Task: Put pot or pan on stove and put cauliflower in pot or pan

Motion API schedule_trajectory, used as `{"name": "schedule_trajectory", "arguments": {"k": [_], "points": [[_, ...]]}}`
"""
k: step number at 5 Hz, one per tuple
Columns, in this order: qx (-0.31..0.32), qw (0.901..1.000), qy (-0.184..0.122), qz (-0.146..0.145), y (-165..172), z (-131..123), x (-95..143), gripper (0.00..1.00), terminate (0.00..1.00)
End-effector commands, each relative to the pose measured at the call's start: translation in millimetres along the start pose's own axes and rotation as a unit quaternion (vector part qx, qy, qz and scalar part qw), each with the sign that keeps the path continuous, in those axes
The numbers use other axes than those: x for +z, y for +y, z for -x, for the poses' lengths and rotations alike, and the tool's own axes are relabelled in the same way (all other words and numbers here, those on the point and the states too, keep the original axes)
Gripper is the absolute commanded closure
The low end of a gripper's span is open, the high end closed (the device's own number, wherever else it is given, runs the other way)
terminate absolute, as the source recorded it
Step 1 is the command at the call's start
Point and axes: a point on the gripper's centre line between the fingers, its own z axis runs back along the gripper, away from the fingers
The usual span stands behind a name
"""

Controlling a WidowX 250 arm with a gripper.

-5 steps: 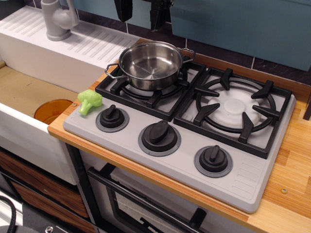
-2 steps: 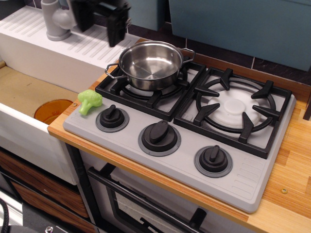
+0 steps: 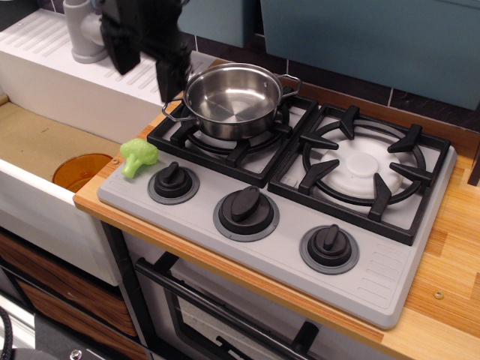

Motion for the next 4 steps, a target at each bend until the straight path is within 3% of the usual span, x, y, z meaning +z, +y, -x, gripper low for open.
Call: {"name": "schedule_trajectory", "arguments": {"k": [1, 4], "points": [[0.019, 0.9992, -0.036, 0.000, 10, 8, -5, 0.00, 0.00], [0.045, 0.9982, -0.036, 0.016, 3, 32, -34, 0.00, 0.00]]}}
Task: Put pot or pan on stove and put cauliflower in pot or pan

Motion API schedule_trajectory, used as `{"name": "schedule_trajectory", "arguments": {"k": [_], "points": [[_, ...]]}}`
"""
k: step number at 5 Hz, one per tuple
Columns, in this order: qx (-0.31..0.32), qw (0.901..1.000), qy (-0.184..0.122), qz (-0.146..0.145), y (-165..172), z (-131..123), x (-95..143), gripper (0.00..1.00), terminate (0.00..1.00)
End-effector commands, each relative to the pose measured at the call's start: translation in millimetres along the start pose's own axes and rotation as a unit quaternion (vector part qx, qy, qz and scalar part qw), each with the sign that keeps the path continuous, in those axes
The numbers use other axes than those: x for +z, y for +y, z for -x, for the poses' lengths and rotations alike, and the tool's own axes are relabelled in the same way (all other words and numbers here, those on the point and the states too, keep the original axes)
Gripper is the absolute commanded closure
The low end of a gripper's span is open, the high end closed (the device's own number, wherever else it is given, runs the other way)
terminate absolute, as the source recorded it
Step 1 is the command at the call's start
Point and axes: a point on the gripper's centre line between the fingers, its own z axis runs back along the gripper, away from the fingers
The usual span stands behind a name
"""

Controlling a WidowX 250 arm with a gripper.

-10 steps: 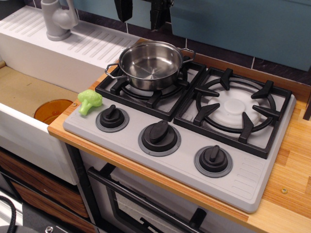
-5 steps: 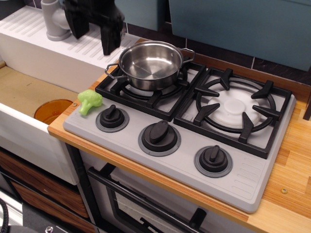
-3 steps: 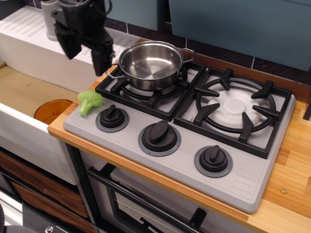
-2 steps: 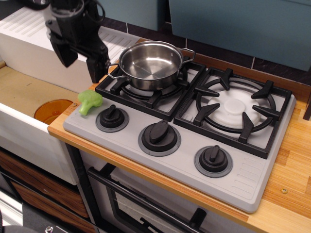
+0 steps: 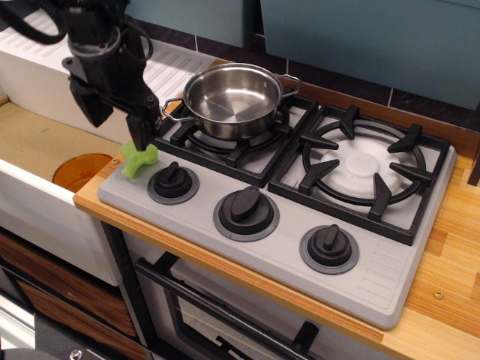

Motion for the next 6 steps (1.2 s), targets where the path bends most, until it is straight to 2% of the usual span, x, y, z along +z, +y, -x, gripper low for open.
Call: {"name": "schedule_trajectory", "arguments": {"k": [1, 5, 6], "points": [[0.010, 0.9993, -0.035, 0.012, 0, 0, -12, 0.00, 0.00], [0.011, 0.9973, -0.055, 0.048, -9, -7, -35, 0.00, 0.00], [0.016, 0.9972, -0.048, 0.055, -13, -10, -36, 1.00, 0.00]]}}
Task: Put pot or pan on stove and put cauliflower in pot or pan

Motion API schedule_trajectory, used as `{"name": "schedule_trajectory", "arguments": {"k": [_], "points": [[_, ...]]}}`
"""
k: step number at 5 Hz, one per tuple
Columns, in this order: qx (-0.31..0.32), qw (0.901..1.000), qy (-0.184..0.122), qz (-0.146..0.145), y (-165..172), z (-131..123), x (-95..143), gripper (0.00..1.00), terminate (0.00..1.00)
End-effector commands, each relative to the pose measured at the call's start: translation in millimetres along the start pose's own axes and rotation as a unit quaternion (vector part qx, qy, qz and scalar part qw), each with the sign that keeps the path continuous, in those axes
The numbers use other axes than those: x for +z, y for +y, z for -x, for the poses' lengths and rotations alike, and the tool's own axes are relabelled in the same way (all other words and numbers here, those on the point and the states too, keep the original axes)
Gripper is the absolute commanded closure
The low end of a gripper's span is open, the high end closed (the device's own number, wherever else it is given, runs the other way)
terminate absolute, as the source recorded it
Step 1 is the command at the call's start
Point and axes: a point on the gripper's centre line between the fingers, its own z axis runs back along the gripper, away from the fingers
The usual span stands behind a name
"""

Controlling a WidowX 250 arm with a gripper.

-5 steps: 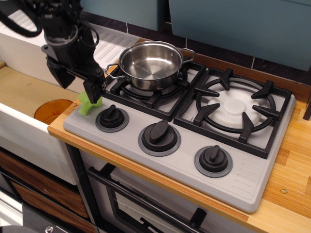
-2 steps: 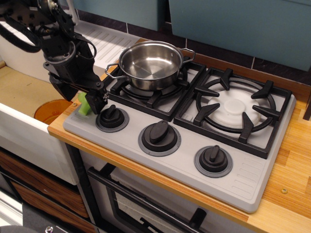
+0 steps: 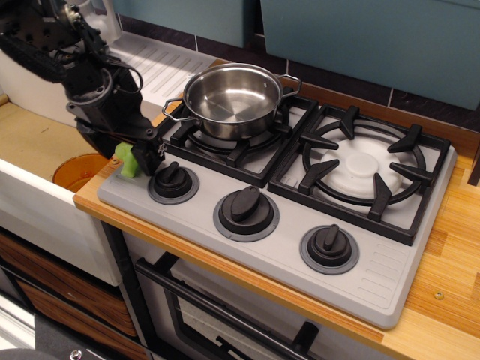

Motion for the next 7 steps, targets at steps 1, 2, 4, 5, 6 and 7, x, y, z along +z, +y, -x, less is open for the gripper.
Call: {"name": "schedule_trajectory", "arguments": {"k": [1, 2, 4, 5, 6, 7], "points": [[-0.006, 0.9999, -0.004, 0.007, -6, -15, 0, 1.00, 0.00], [-0.002, 1.0000, 0.001, 0.001, -7, -17, 7, 1.00, 0.00], [0.009, 0.9991, 0.037, -0.016, -3, -43, 58, 1.00, 0.00], [0.014, 0.9982, 0.054, -0.021, -5, -66, 81, 1.00, 0.00], [0.022, 0.9977, 0.062, -0.017, -11, -80, 84, 1.00, 0.00], [0.035, 0.9978, 0.056, -0.002, -23, -91, 74, 1.00, 0.00]]}}
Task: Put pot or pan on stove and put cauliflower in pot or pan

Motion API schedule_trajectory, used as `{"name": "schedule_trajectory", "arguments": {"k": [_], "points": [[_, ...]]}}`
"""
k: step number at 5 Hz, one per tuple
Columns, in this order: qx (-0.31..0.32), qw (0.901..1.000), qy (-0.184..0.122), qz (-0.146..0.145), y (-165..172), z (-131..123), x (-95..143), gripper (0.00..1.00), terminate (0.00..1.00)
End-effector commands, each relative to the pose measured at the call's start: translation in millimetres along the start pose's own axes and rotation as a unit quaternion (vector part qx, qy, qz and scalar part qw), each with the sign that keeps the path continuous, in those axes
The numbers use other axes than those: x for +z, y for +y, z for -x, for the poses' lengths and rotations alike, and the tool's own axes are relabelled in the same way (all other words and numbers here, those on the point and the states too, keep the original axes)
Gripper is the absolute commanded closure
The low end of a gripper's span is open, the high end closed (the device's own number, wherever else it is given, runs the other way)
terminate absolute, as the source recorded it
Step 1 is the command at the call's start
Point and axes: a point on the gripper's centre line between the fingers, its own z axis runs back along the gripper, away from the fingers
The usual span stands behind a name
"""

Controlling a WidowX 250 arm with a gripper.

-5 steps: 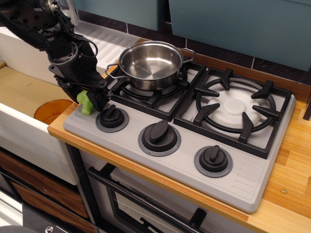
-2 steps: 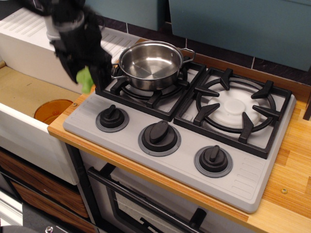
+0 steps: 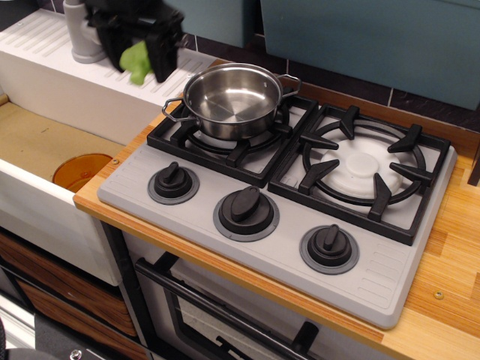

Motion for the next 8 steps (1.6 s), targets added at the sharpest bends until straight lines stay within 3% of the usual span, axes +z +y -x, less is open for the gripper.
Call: {"name": "schedule_trajectory", "arguments": {"k": [1, 3, 4, 6, 8], "points": [[0.015, 0.9990, -0.036, 0.023, -20, -31, -3, 1.00, 0.00], [0.026, 0.9972, -0.047, 0.052, -42, -39, -17, 1.00, 0.00], [0.020, 0.9968, -0.056, 0.054, -46, -40, -18, 0.00, 0.00], [0.015, 0.9972, -0.056, 0.048, -42, -41, -12, 0.00, 0.00], [0.025, 0.9992, -0.031, -0.003, -34, -33, 23, 0.00, 0.00]]}}
